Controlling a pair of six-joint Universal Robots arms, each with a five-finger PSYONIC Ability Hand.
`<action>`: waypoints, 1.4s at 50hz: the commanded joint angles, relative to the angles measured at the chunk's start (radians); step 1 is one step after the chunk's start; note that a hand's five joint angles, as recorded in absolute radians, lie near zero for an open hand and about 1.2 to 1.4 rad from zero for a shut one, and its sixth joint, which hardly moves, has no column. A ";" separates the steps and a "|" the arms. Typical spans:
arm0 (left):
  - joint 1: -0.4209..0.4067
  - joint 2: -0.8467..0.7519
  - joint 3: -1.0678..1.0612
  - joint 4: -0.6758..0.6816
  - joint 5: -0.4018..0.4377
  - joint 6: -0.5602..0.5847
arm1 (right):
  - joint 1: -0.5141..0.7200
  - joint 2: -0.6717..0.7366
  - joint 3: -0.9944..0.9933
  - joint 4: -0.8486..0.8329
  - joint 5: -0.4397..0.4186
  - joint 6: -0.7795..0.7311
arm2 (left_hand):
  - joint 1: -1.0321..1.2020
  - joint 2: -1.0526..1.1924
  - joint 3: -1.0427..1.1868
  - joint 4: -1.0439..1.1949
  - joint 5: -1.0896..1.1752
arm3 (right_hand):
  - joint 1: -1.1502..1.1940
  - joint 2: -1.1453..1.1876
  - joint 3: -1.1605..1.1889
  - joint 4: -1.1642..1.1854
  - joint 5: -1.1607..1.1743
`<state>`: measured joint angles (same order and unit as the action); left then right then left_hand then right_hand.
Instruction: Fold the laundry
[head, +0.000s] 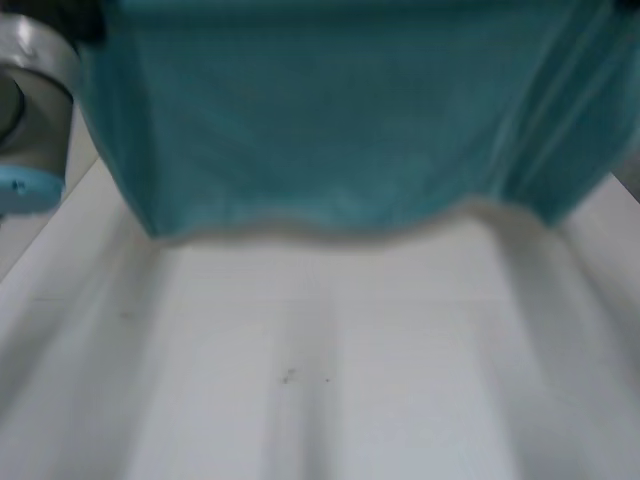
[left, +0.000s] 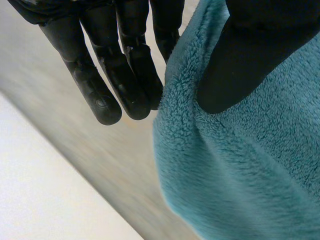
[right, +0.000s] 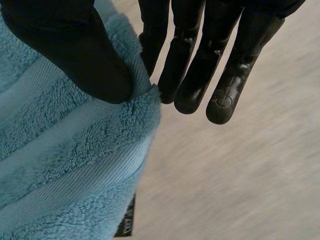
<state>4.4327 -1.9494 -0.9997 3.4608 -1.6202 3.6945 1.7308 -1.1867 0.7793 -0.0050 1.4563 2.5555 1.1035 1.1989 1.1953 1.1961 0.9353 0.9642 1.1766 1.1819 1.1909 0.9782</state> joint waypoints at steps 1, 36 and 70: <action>0.001 0.040 -0.060 0.109 -0.024 -0.001 | 0.001 -0.133 0.221 -0.179 -0.001 0.020 | 0.293 0.197 0.201 0.200 0.286 | 0.432 0.220 0.214 0.205 0.244; 0.020 0.075 -0.870 0.084 -0.010 -0.080 | -0.036 -0.165 0.942 0.132 -0.195 -0.205 | 0.293 0.197 0.201 0.200 0.286 | -0.488 -0.700 -0.705 -0.714 -0.676; 0.022 0.109 -0.864 0.092 -0.010 -0.082 | -0.045 0.170 0.577 0.258 -0.240 -0.517 | 0.293 0.197 0.201 0.200 0.286 | -0.459 -0.672 -0.677 -0.686 -0.648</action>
<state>4.4535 -1.8393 -1.8636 3.5517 -1.6306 3.6135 1.6842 -1.1061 1.3839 0.2839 1.2153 2.0954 1.1035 1.2000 1.1956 1.1963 0.9353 0.3959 0.4484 0.4424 0.4350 0.2593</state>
